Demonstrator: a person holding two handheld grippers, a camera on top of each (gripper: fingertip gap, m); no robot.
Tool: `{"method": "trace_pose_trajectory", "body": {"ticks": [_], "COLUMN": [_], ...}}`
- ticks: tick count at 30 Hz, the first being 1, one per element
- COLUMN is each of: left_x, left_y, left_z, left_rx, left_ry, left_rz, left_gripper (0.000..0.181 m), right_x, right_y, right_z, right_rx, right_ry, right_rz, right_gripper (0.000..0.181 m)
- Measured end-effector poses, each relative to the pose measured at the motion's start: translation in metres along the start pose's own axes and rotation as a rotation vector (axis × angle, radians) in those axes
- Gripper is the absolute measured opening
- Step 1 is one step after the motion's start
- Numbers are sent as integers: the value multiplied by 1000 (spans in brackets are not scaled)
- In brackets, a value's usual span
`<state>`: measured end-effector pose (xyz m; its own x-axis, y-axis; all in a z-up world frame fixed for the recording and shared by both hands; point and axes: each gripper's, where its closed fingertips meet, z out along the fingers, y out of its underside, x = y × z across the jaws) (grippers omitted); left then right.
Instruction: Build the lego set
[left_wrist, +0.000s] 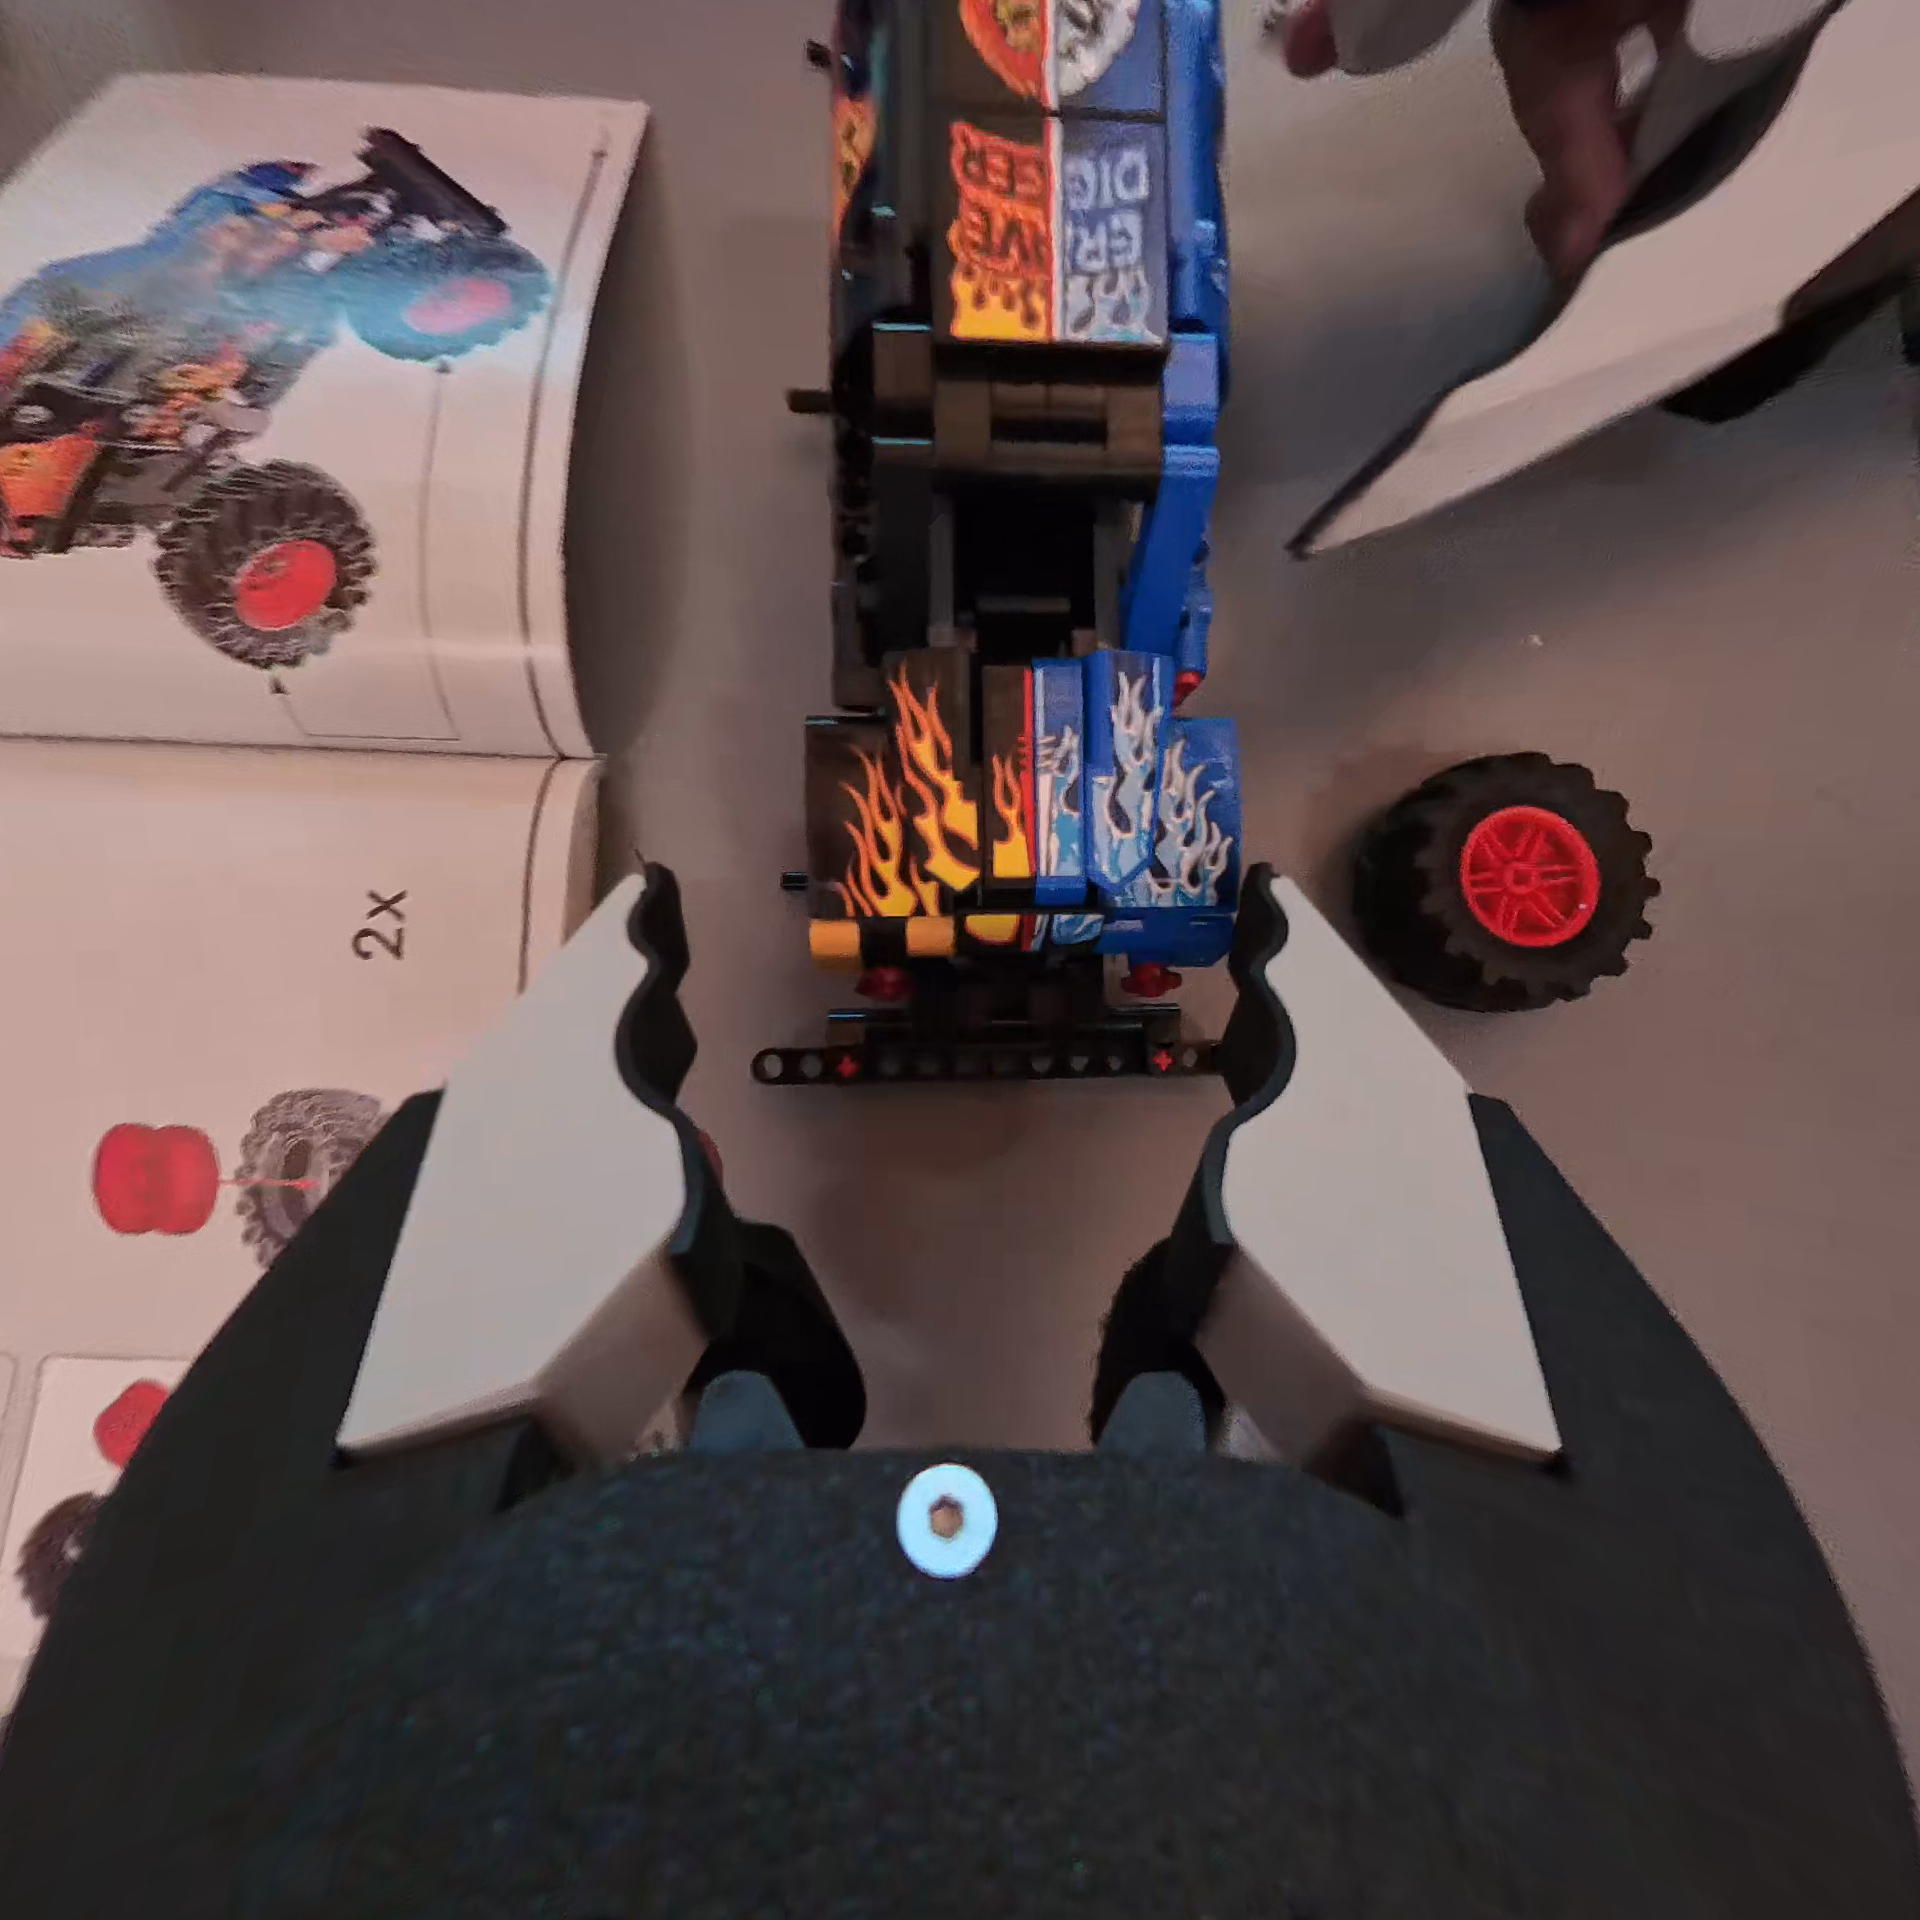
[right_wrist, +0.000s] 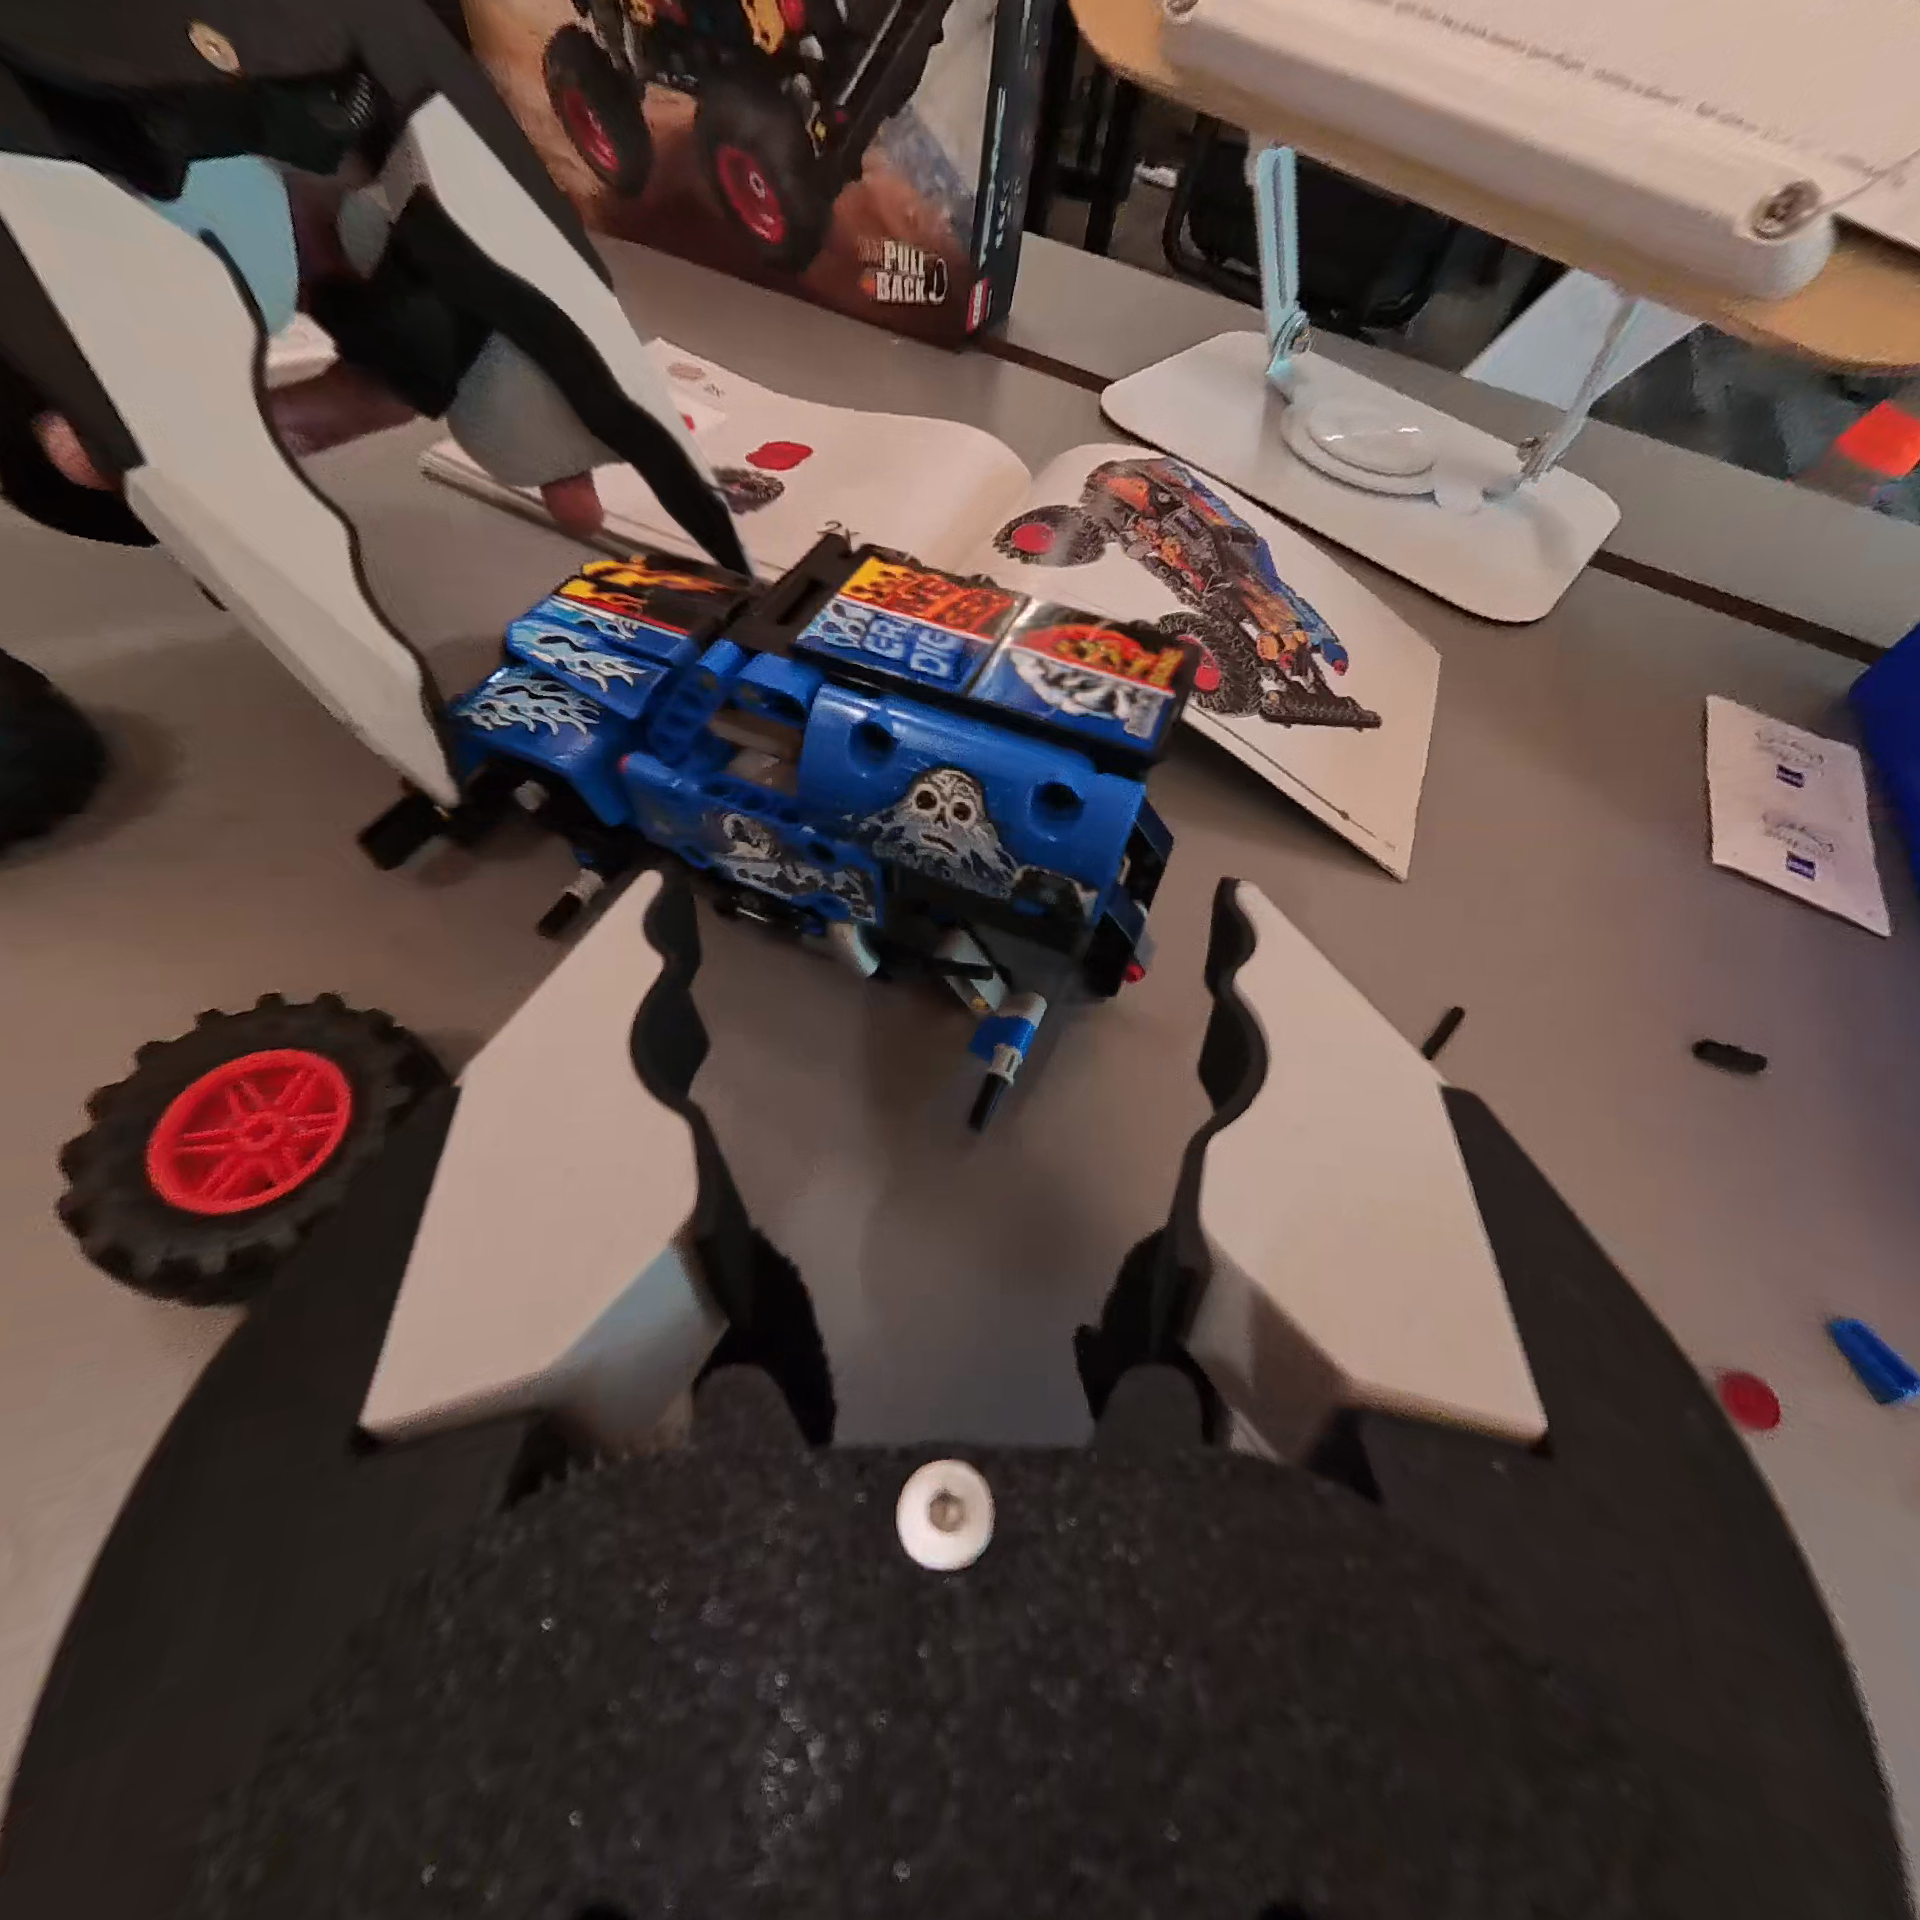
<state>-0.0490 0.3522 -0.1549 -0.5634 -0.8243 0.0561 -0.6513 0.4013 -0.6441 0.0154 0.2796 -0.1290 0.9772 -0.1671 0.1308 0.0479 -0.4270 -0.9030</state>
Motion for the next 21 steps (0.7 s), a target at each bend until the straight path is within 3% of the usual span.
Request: {"method": "trace_pose_trajectory", "body": {"ticks": [3, 10, 14, 21], "left_x": [10, 10, 20, 42], "left_y": [-4, 0, 1, 42], "left_z": [4, -1, -20, -48], "left_rx": [27, 71, 168, 136], "left_ry": [40, -70, -135, -368], "left_rz": [16, -94, -206, -379], "left_gripper": [81, 81, 81, 81], "right_x": [-5, -14, -30, -81], "right_y": [0, -8, -26, -42], "right_z": [15, 29, 28, 43], "right_rx": [-7, -32, -14, -10], "right_ry": [8, -161, -272, -546], "right_rz": [-53, -49, -86, -268], "right_gripper": [92, 92, 91, 87]}}
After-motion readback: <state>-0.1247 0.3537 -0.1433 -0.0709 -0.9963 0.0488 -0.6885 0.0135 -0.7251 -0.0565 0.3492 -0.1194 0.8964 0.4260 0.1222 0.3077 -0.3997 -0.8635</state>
